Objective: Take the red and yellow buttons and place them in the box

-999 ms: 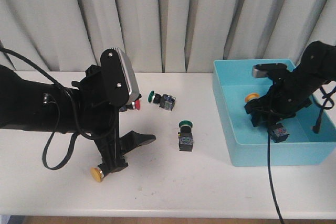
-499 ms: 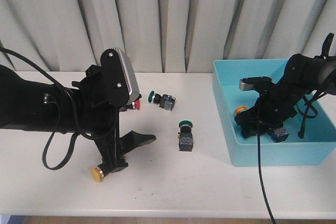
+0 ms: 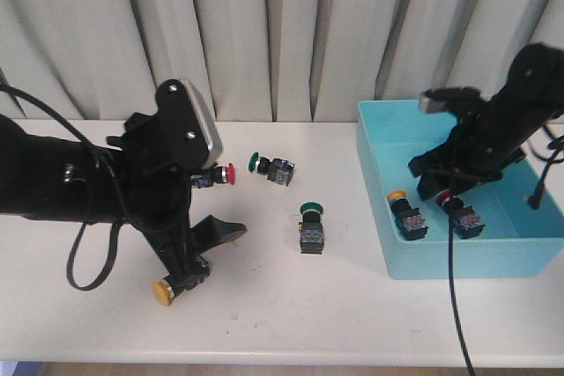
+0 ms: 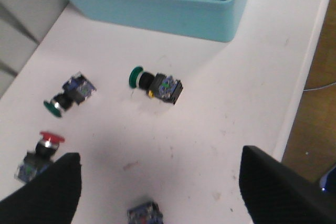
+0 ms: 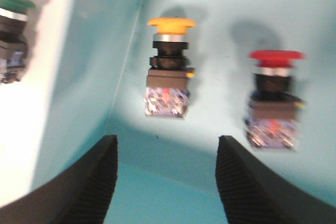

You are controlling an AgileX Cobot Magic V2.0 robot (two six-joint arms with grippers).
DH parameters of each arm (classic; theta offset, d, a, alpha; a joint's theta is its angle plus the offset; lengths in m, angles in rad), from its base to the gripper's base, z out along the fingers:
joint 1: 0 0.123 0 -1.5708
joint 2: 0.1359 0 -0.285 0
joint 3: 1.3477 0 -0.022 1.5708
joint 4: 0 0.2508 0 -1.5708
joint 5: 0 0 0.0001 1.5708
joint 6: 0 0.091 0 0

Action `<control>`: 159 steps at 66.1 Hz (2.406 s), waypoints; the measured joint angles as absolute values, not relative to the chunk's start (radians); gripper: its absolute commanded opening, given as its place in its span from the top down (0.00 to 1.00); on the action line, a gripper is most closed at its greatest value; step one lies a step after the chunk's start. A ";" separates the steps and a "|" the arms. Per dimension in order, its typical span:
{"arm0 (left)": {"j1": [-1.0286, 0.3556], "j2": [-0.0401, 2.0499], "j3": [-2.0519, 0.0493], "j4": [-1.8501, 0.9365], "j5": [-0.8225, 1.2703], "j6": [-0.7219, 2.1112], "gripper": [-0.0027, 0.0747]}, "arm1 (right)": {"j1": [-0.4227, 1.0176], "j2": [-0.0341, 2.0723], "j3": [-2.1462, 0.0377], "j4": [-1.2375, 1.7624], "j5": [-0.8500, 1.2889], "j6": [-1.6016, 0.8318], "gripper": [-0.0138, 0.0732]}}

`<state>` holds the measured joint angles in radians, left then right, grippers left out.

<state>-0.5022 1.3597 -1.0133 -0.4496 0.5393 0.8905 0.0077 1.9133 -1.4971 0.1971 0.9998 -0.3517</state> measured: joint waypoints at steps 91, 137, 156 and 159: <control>-0.187 0.849 -0.676 0.156 0.625 -0.111 0.33 | 0.008 0.553 -0.598 0.011 0.758 -0.147 0.54; -0.187 0.849 -0.676 0.178 0.600 -0.111 0.98 | 0.008 0.542 -0.598 0.038 0.801 -0.147 0.85; -0.187 0.849 -0.676 0.178 0.601 -0.111 0.97 | 0.008 0.542 -0.598 0.038 0.824 -0.147 0.85; -0.187 0.849 -0.675 0.178 0.601 -0.111 0.97 | 0.008 0.542 -0.598 0.038 0.824 -0.147 0.85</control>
